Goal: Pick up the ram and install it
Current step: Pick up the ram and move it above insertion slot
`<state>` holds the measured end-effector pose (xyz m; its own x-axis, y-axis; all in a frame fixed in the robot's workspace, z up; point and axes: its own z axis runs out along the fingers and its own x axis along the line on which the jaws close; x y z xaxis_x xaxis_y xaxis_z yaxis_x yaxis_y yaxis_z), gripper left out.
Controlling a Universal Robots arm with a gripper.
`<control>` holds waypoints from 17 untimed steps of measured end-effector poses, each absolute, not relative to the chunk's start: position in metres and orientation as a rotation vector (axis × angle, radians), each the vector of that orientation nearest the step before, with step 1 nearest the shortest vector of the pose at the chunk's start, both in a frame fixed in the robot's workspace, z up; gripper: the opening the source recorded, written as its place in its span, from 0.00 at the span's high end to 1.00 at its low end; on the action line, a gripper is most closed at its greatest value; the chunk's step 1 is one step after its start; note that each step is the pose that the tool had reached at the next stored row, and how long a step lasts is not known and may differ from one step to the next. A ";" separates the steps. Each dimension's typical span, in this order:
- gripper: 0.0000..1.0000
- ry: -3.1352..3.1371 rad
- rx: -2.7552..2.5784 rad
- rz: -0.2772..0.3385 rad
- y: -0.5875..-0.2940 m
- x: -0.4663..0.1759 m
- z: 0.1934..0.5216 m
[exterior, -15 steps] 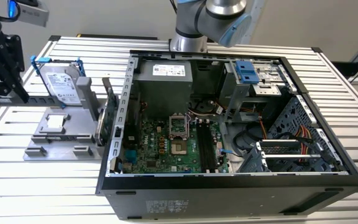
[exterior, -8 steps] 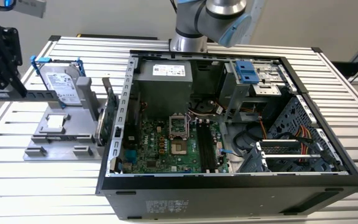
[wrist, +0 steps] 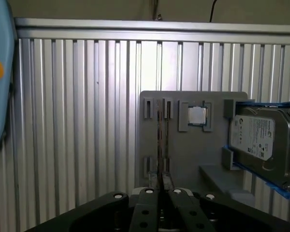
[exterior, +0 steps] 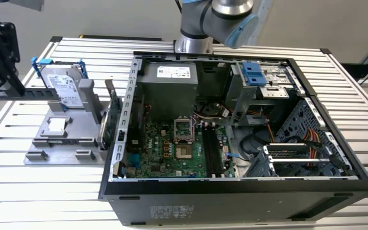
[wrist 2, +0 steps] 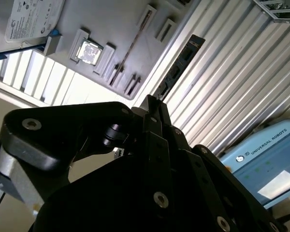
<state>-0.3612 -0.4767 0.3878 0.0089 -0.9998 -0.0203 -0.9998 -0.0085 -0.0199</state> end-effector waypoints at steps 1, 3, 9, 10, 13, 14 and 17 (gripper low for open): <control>1.00 2.187 -2.215 0.001 -0.477 -0.361 0.388; 1.00 2.182 -2.220 0.000 -0.476 -0.361 0.389; 1.00 2.180 -2.219 -0.002 -0.476 -0.361 0.390; 1.00 2.180 -2.219 -0.002 -0.476 -0.361 0.390; 1.00 2.180 -2.219 -0.002 -0.476 -0.358 0.390; 1.00 2.180 -2.219 -0.002 -0.476 -0.356 0.390; 1.00 2.180 -2.220 -0.002 -0.476 -0.352 0.390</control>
